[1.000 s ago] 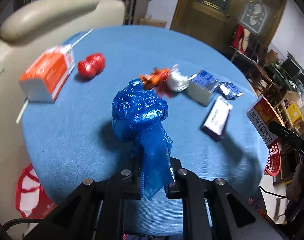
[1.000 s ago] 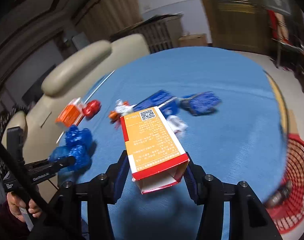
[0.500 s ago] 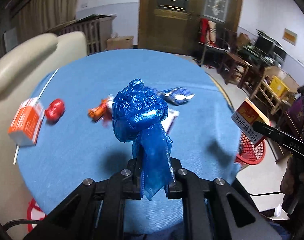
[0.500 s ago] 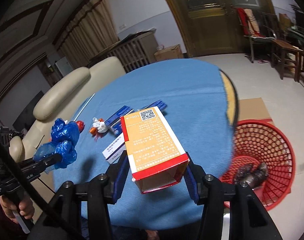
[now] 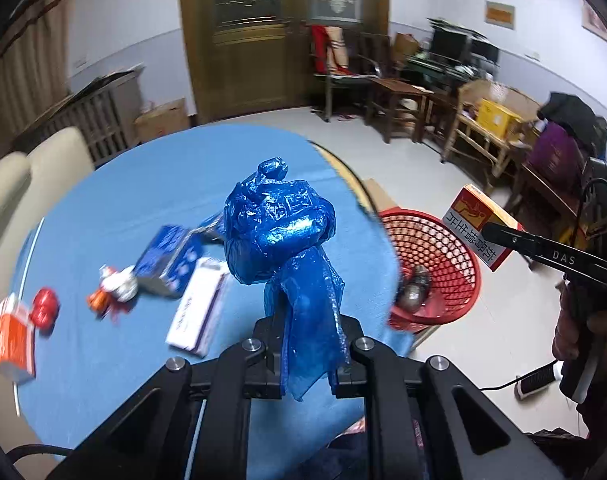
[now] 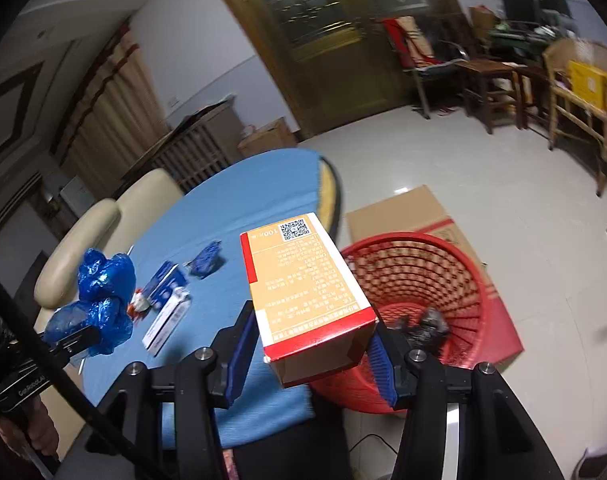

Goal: Collect trash
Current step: 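Carry the blue bag and medicine box over the red wastebasket and release both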

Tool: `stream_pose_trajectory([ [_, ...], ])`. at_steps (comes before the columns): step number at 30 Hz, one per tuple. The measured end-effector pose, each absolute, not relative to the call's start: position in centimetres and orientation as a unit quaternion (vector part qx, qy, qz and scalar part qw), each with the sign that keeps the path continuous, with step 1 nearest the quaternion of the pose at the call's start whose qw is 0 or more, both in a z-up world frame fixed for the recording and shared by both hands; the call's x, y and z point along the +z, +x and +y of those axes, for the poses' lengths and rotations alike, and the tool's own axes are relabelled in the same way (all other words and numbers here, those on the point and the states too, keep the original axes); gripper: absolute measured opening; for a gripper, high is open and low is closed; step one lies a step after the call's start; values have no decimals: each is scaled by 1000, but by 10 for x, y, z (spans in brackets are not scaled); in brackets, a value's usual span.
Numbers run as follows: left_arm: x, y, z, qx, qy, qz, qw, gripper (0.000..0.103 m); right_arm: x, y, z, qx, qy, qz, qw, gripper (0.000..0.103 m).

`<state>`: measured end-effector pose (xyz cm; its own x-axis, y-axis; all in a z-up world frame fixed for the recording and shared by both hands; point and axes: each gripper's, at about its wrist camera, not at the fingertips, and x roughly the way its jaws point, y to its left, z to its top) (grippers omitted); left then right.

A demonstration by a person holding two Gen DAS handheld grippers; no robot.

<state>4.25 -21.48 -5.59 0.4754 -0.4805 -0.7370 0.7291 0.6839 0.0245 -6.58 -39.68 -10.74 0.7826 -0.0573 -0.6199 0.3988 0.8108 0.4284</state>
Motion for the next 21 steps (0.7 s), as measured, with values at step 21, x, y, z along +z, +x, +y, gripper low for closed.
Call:
stream_pose_trajectory([
  [21,-70,11,-330,-413,262,346,800,15,-131,-105,-450,-167,356,288,873,54],
])
